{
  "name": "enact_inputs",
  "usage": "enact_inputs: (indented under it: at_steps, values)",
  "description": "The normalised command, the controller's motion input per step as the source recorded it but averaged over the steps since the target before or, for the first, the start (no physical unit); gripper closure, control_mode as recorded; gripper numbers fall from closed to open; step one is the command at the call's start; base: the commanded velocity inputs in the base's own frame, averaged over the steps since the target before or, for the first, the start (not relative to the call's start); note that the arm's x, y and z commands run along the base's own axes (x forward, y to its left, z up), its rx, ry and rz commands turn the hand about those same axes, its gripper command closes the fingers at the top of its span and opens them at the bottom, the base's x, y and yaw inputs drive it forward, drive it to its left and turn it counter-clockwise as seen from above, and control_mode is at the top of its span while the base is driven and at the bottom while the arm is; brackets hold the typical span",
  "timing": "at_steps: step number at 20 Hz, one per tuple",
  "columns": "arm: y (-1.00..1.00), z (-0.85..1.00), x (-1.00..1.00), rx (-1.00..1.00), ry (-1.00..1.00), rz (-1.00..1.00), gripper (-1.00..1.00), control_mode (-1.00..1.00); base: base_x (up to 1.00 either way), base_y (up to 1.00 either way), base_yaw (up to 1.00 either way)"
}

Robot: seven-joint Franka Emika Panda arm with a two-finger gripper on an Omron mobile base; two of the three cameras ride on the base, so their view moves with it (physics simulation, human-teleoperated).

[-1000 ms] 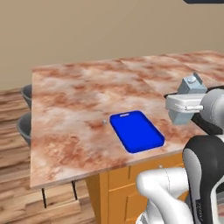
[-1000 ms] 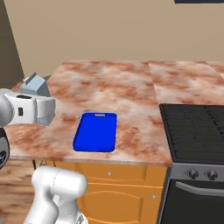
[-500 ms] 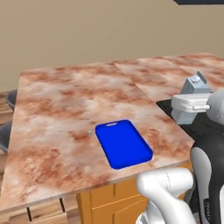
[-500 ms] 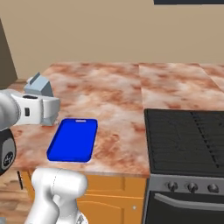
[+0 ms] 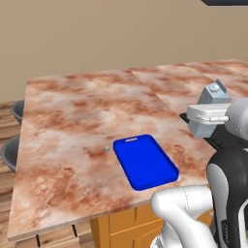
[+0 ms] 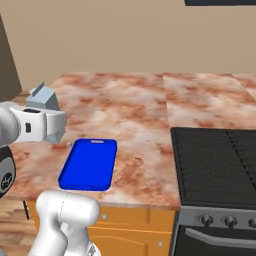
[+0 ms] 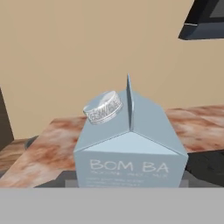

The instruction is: Take out the milk from the fridge and place it on the tray on the counter. Then take the sugar cube near the tray and place it in the tray.

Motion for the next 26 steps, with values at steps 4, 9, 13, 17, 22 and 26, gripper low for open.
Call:
enact_inputs:
  at_steps: [4,9,13,17,22,26]
  values:
    - [0.0,0.0,0.0,0.0,0.0,0.0,1.0,1.0,0.02,0.0,0.16]
    - [0.0,0.0,0.0,0.0,0.0,0.0,1.0,1.0,0.11,-0.01,0.19]
    - [0.0,0.0,0.0,0.0,0.0,0.0,1.0,1.0,0.03,-0.16,0.14]
    - [-0.27,-0.37,0.05,0.0,0.0,0.11,1.0,-1.0,0.0,0.0,0.0]
    - [-0.11,-0.55,0.24,0.0,0.0,0.13,1.0,-1.0,0.0,0.0,0.0]
    - [-0.04,-0.51,0.44,0.0,0.01,0.23,1.0,-1.0,0.0,0.0,0.0]
